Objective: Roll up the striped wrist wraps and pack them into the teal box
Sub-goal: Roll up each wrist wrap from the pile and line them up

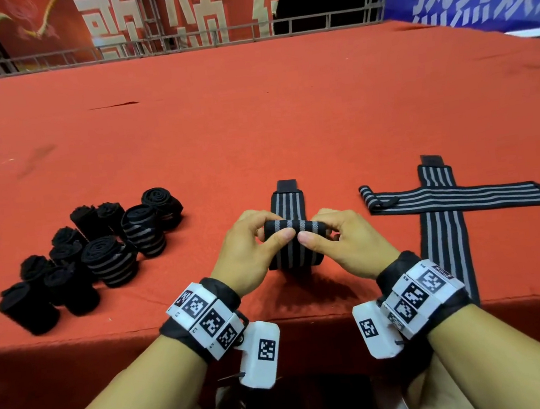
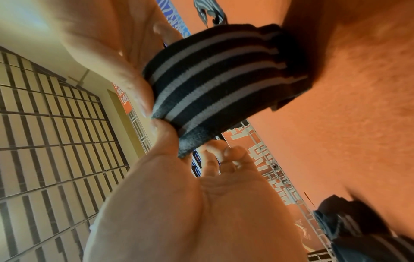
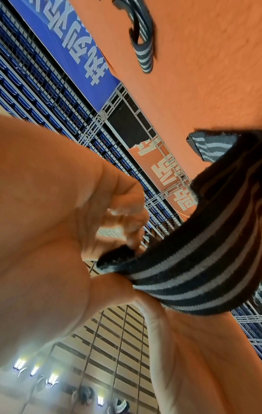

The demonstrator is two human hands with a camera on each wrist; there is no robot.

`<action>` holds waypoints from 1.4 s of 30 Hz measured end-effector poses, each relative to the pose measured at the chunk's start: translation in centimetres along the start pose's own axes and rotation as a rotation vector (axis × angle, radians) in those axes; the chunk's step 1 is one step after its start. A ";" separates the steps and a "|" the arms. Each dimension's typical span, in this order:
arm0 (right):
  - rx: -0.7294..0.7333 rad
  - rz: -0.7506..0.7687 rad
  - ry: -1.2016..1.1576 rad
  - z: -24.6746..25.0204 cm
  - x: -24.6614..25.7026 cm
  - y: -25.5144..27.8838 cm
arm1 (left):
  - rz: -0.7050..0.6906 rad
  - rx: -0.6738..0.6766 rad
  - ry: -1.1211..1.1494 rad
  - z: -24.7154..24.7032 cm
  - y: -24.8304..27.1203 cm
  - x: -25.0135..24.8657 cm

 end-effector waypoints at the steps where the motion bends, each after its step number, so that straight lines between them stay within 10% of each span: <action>1: -0.008 0.000 0.000 0.0 0.0 0.0 | 0.004 0.006 -0.004 -0.1 0.0 0.0; 13: -0.050 0.157 0.081 -0.5 0.4 -0.1 | 0.293 0.050 0.331 -0.8 -0.4 0.1; 21: -0.035 0.043 0.128 -0.6 -0.5 -0.1 | 0.020 0.133 0.209 -0.3 0.2 0.2; 42: -0.059 0.061 0.090 -0.7 -1.1 0.1 | 0.134 0.135 0.192 -0.3 0.0 1.6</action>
Point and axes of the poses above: each hand's wrist, its own y-axis away from the middle knuckle, its own z-axis out of the back of the hand, x = y × z, the point moved 1 cm from there along -y, towards the middle knuckle, and after that the axes turned 5 degrees about -x, right-handed, at the moved point
